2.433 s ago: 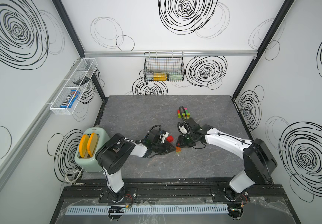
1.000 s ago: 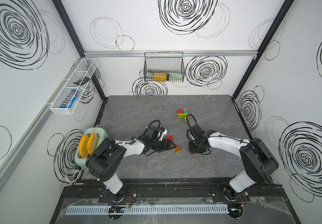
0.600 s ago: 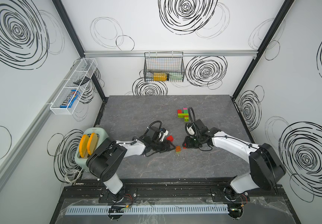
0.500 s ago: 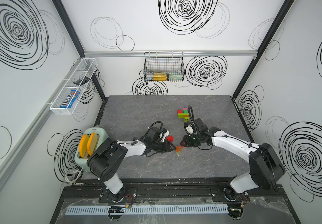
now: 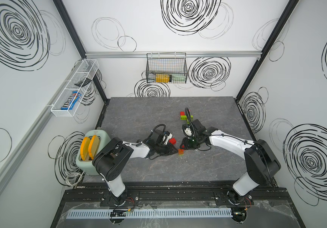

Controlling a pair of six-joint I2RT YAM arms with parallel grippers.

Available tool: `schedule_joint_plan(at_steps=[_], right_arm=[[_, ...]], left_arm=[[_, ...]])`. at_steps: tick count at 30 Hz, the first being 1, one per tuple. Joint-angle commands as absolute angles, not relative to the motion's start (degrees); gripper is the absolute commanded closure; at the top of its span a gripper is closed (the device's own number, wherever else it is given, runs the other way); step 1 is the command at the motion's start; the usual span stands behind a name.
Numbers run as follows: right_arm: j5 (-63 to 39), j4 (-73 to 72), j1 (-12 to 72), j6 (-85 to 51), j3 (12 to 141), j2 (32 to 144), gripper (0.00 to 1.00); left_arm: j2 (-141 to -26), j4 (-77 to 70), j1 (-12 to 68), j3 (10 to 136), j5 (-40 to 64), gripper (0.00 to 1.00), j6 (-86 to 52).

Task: Assemble the number 4 with lego
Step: Pick up the lego brick from the center of the board, then assemble the lego brick with the lego brick.

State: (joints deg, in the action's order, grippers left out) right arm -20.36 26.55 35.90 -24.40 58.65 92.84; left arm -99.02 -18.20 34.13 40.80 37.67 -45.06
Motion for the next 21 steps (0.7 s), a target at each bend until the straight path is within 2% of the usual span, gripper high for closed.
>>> schedule_joint_plan(at_steps=[1, 21], right_arm=[[-20.02, 29.27, 36.86, -23.12, 60.64, 94.19, 1.0], [-9.74, 33.89, 40.66, -29.08, 60.8, 97.47, 1.0]], left_arm=[[-100.08, -20.94, 34.19, 41.57, 38.32, 0.78, -45.79], [-102.3, -23.2, 34.35, 40.51, 39.33, 0.78, -47.11]])
